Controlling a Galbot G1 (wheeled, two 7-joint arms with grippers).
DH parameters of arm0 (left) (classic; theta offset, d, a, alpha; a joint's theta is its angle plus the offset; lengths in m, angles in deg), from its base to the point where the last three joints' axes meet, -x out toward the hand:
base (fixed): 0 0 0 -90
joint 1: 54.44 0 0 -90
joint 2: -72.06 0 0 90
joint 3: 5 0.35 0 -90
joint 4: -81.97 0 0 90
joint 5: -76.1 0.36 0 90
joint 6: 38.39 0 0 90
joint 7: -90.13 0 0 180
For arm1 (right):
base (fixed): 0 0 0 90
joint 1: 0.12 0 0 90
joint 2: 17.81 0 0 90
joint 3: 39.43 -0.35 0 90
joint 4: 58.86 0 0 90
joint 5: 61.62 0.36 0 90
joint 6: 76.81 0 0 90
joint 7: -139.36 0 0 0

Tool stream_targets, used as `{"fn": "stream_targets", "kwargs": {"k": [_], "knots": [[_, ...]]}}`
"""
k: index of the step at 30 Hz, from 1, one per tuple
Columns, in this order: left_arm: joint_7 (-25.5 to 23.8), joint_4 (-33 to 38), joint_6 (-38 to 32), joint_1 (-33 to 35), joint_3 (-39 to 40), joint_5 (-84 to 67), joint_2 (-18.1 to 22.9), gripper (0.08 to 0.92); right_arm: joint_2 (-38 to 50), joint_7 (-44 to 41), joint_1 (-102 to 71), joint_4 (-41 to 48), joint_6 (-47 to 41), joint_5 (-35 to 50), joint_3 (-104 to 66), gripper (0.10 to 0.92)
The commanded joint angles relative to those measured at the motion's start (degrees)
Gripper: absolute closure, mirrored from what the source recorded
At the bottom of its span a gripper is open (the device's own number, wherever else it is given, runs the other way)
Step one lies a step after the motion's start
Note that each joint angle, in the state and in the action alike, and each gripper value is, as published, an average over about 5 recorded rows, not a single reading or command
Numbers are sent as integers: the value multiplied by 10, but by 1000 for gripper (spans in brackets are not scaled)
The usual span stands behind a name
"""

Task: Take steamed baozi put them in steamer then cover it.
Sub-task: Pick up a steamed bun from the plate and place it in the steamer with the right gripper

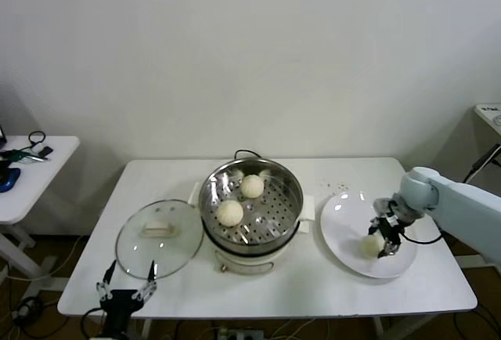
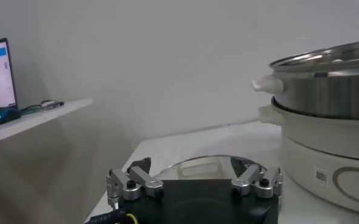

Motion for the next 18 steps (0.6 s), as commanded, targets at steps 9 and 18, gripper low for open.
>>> {"fn": "stream_targets", "kwargs": {"k": [9, 18], "knots": [[0, 6, 9, -3, 5, 10, -1, 177, -101, -60, 370, -10, 262, 29, 192, 364], [4, 3, 18, -18, 14, 16, 6, 177, -233, -71, 430, -30, 371, 1, 183, 360]]}}
